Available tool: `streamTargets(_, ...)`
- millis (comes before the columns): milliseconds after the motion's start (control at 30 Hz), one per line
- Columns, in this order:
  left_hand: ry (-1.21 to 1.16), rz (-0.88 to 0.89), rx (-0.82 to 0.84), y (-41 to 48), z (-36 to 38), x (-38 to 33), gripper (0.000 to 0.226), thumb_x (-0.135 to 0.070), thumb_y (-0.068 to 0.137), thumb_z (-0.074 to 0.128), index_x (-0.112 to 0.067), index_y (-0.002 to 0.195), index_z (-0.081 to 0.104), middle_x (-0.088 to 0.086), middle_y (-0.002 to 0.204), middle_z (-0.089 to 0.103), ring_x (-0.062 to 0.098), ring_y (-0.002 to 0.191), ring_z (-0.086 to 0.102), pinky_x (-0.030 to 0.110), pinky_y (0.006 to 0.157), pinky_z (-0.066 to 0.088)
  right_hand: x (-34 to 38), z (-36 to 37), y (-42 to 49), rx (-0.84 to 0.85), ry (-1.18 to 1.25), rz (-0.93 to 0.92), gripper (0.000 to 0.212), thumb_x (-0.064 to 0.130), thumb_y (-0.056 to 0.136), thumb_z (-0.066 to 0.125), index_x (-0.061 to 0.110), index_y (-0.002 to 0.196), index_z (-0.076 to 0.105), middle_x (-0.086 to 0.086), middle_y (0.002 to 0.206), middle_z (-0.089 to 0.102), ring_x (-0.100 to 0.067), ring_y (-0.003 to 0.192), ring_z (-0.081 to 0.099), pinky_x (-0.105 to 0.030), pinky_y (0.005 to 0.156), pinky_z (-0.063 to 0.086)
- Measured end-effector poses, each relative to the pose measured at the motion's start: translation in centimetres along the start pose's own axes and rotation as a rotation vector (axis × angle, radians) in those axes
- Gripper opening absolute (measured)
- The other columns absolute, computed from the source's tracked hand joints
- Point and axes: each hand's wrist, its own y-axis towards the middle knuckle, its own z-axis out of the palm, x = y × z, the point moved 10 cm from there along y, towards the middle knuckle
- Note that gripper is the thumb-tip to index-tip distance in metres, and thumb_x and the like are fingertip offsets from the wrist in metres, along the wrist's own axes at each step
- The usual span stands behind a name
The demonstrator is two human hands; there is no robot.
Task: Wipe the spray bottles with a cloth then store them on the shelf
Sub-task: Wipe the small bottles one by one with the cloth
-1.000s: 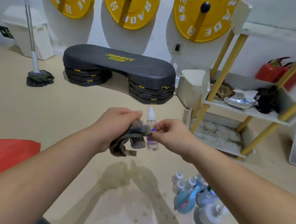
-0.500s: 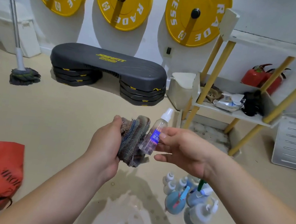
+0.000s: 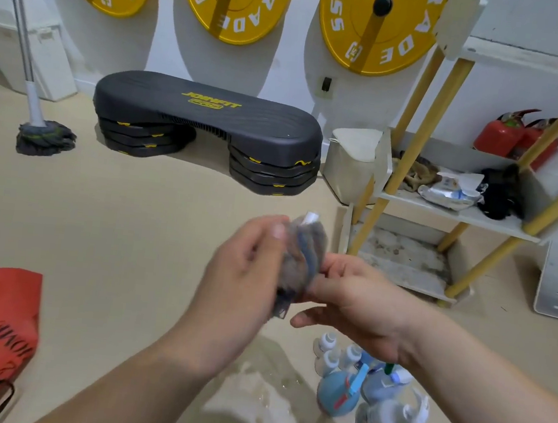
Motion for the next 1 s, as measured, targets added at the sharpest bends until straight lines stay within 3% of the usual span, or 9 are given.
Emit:
streamTargets(133, 0.322, 0.084, 0.171, 0.1, 2.7, 1.1, 0.047, -0.047, 0.106, 0.048, -0.039, 0.152, 0.048, -0.016, 0.129, 0.068, 0.000, 0.112, 0.065, 0.027, 0.095, 0.053, 0.6, 0.1, -0.2, -0.124, -0.226, -0.080, 0.029, -0.007, 0.099, 0.045, 0.005, 0.103, 0.071, -0.012, 0.091, 0.077, -0.015, 0.081, 0.071, -0.038, 0.075, 0.056)
streamTargets(267, -0.077, -0.307, 0.082, 1.3, 1.7, 4.2, 0.049, -0.041, 0.112, 0.038, -0.018, 0.100, 0.080, 0.010, 0.087, 0.079, 0.025, 0.073, 0.073, 0.043, 0.074, 0.060, -0.5, 0.0, -0.2, -0.215, -0.324, -0.063, 0.015, 0.012, 0.103, 0.057, 0.001, 0.103, 0.067, -0.018, 0.086, 0.070, -0.017, 0.076, 0.065, -0.040, 0.073, 0.058)
streamTargets(400, -0.376, -0.585, 0.179, 0.2, 3.2, 6.1, 0.049, -0.041, 0.106, 0.047, -0.006, 0.102, 0.081, 0.016, 0.091, 0.074, 0.027, 0.073, 0.060, 0.041, 0.071, 0.044, 0.9, 0.6, -0.7, -0.257, -0.580, -0.159, 0.010, 0.009, 0.099, 0.059, 0.016, 0.098, 0.066, 0.004, 0.080, 0.066, -0.010, 0.071, 0.060, -0.024, 0.071, 0.052)
streamTargets(467, -0.365, -0.520, 0.126, 0.1, 3.2, 6.0, 0.045, -0.040, 0.107, 0.044, -0.010, 0.103, 0.077, 0.015, 0.092, 0.073, 0.027, 0.077, 0.061, 0.044, 0.075, 0.043, 1.4, 0.2, -0.6, -0.291, -0.576, -0.181, 0.014, 0.004, 0.098, 0.057, 0.015, 0.097, 0.067, 0.001, 0.078, 0.065, -0.013, 0.071, 0.060, -0.026, 0.071, 0.053)
streamTargets(567, -0.099, -0.209, 0.014, -1.0, 3.0, 4.5, 0.035, -0.036, 0.112, 0.039, -0.045, 0.114, 0.073, -0.011, 0.097, 0.075, 0.014, 0.081, 0.067, 0.032, 0.075, 0.054, 0.5, -1.3, -0.5, -0.361, -0.256, -0.108, 0.019, -0.005, 0.095, 0.050, -0.001, 0.099, 0.068, -0.019, 0.077, 0.065, -0.023, 0.068, 0.062, -0.041, 0.070, 0.062)
streamTargets(667, 0.044, -0.032, 0.016, -2.8, 4.1, 3.9, 0.046, -0.053, 0.107, 0.037, -0.048, 0.152, 0.047, -0.026, 0.150, 0.054, -0.007, 0.137, 0.050, 0.033, 0.118, 0.044, -0.3, -1.7, -0.5, -0.352, -0.043, -0.014, 0.026, -0.013, 0.093, 0.045, -0.008, 0.105, 0.068, -0.017, 0.082, 0.067, -0.024, 0.066, 0.065, -0.032, 0.059, 0.059)
streamTargets(733, 0.116, 0.031, 0.000, -2.5, 3.8, 3.3, 0.055, -0.056, 0.103, 0.036, -0.041, 0.156, 0.045, -0.023, 0.156, 0.050, -0.007, 0.143, 0.043, 0.036, 0.122, 0.040, -0.1, -1.7, -0.7, -0.333, -0.020, -0.005, 0.029, -0.013, 0.093, 0.045, -0.005, 0.105, 0.070, -0.012, 0.081, 0.069, -0.019, 0.067, 0.066, -0.028, 0.061, 0.058)
streamTargets(900, -0.100, -0.298, 0.106, 0.1, 2.1, 4.0, 0.042, -0.040, 0.111, 0.042, -0.017, 0.112, 0.077, 0.018, 0.106, 0.078, 0.035, 0.090, 0.074, 0.058, 0.080, 0.059, -0.4, 0.1, -0.9, -0.195, -0.261, -0.003, 0.014, 0.002, 0.102, 0.053, -0.002, 0.104, 0.066, -0.021, 0.087, 0.071, -0.020, 0.078, 0.069, -0.037, 0.077, 0.055)
streamTargets(1000, -0.277, -0.483, 0.200, -0.5, 2.7, 4.9, 0.049, -0.045, 0.110, 0.041, -0.015, 0.112, 0.079, 0.018, 0.106, 0.079, 0.040, 0.096, 0.074, 0.058, 0.089, 0.056, -0.8, 0.7, -1.0, -0.169, -0.164, 0.008, 0.013, 0.003, 0.104, 0.055, -0.001, 0.101, 0.067, -0.018, 0.087, 0.072, -0.025, 0.076, 0.070, -0.042, 0.081, 0.058)
